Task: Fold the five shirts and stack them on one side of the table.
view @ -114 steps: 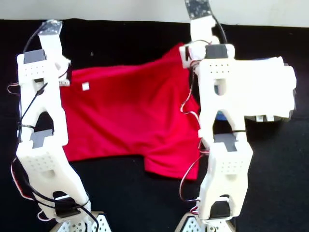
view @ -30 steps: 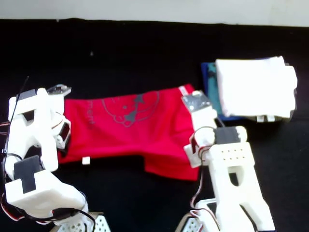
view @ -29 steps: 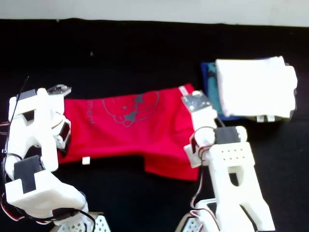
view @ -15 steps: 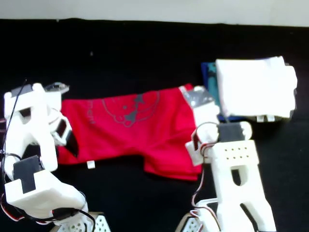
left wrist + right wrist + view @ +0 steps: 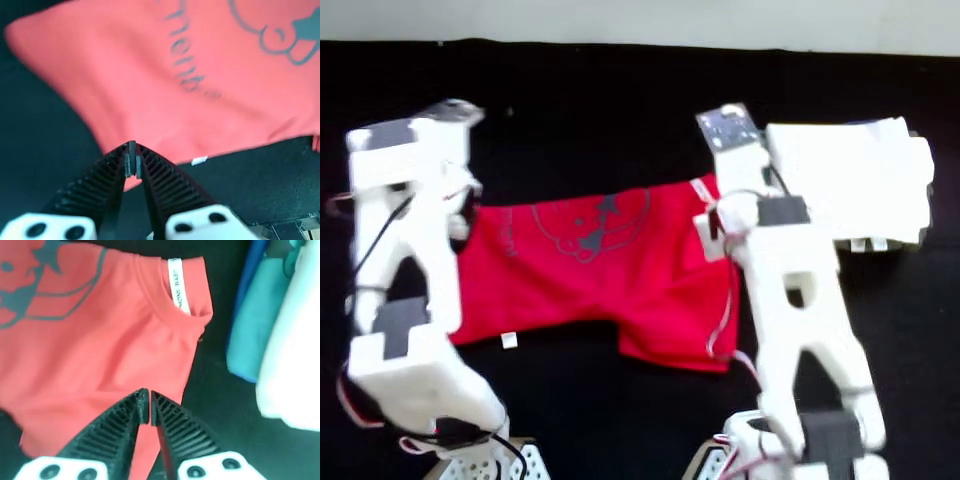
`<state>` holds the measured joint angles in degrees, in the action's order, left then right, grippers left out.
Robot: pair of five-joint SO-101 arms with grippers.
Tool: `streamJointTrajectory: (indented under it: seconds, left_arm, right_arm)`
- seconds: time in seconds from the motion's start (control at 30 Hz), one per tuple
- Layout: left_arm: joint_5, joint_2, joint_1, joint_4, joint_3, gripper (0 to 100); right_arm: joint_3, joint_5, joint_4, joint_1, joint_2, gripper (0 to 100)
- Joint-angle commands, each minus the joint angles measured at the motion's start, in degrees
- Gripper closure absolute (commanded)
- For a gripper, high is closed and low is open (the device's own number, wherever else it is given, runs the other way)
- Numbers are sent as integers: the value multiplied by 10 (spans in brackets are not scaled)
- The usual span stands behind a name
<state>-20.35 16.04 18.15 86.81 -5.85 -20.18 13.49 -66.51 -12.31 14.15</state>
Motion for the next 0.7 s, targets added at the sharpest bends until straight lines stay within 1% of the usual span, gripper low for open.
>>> streamJointTrajectory:
  seconds: [0.0, 0.13, 0.23, 0.3, 0.4, 0.57, 0.67]
  left_arm:
    - [22, 53, -14, -69, -18, 992]
    - [22, 113, 15, -120, -29, 992]
    - [25, 145, 41, -130, -75, 992]
    - [26, 173, 45, -138, -119, 992]
    - [44, 224, 49, -153, -197, 992]
    - [44, 347, 56, -148, -366, 992]
    - [42, 417, 66, -117, -466, 992]
  right_arm:
    - [105, -5, 30, -14, -94, 983]
    - [194, -5, 39, -23, -204, 983]
    - [241, -5, 65, -21, -301, 983]
    - [269, -4, 95, -13, -364, 983]
    - [328, -3, 129, 5, -447, 985]
    - [442, -3, 127, 33, -552, 986]
    - [484, -3, 127, 37, -589, 986]
